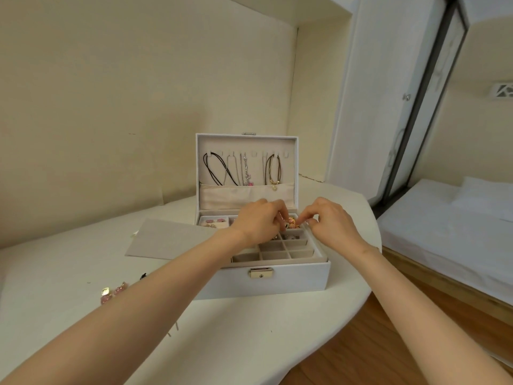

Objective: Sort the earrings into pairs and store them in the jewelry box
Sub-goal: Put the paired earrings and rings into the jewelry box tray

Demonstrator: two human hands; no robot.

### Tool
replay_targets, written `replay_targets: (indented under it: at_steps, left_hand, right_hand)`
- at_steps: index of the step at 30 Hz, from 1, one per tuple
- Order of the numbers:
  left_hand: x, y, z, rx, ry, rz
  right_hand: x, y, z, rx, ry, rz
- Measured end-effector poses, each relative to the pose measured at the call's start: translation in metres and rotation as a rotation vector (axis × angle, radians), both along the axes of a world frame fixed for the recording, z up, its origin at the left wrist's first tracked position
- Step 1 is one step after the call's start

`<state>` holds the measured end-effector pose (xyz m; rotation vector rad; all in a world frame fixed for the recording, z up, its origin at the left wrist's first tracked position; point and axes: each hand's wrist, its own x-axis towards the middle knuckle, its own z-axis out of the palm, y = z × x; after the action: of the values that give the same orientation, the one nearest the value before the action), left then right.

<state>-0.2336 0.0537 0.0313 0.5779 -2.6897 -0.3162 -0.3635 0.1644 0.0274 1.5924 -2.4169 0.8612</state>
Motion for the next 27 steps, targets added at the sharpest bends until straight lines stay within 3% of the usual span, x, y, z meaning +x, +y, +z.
replay_targets:
  at_steps: [5, 12, 15, 27]
  left_hand:
    - [0.011, 0.005, 0.001, 0.105, -0.053, -0.09]
    - [0.081, 0.022, 0.02, -0.096, 0.184, -0.098]
    - [0.125, 0.031, 0.018, -0.18, 0.205, -0.118]
    - [0.256, 0.032, -0.023, -0.318, -0.03, 0.058]
  right_hand:
    - [0.013, 0.003, -0.005, -0.027, -0.045, 0.072]
    - [0.057, 0.017, -0.005, -0.191, -0.13, 0.273]
    - [0.086, 0.023, -0.01, -0.212, -0.129, 0.388]
    - [0.187, 0.019, -0.046, -0.058, -0.183, 0.687]
